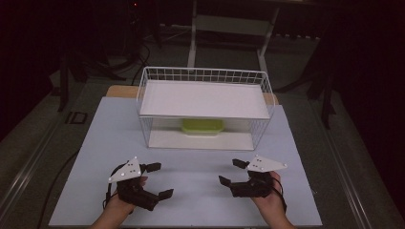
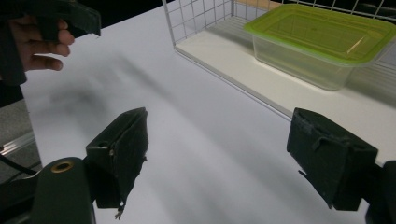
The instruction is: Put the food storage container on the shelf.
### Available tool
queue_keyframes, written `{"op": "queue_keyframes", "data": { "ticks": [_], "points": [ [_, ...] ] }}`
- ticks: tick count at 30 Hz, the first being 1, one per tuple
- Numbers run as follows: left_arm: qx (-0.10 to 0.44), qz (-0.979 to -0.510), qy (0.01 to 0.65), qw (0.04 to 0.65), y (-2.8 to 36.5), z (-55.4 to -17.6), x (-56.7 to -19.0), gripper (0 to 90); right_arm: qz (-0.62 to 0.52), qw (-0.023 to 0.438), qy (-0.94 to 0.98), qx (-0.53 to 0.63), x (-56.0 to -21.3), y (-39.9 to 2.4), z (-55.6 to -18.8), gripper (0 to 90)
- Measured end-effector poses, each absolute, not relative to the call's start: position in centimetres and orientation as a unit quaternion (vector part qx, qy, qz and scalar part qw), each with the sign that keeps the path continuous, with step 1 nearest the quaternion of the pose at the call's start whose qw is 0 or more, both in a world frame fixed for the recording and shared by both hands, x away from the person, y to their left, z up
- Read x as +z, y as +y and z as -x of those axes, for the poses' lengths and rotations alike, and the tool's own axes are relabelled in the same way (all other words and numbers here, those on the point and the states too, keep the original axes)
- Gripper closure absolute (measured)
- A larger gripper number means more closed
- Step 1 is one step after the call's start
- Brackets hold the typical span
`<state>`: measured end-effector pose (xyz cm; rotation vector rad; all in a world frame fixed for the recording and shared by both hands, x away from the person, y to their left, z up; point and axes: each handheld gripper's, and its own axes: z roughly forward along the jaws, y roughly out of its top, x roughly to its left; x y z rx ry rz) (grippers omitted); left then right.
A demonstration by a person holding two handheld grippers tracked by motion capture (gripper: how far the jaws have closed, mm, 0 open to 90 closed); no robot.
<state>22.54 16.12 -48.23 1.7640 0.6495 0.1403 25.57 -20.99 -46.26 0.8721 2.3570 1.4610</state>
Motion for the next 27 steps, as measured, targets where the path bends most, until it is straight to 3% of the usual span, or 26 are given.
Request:
{"op": "queue_keyframes", "data": {
  "ticks": [27],
  "points": [
    [0.057, -0.774, 0.264, 0.573, 15.6, -22.6, -50.3, 0.1, -0.253, 0.094, 0.829, 0.490, -49.5, -21.8, -25.8, 18.0]
  ]
}}
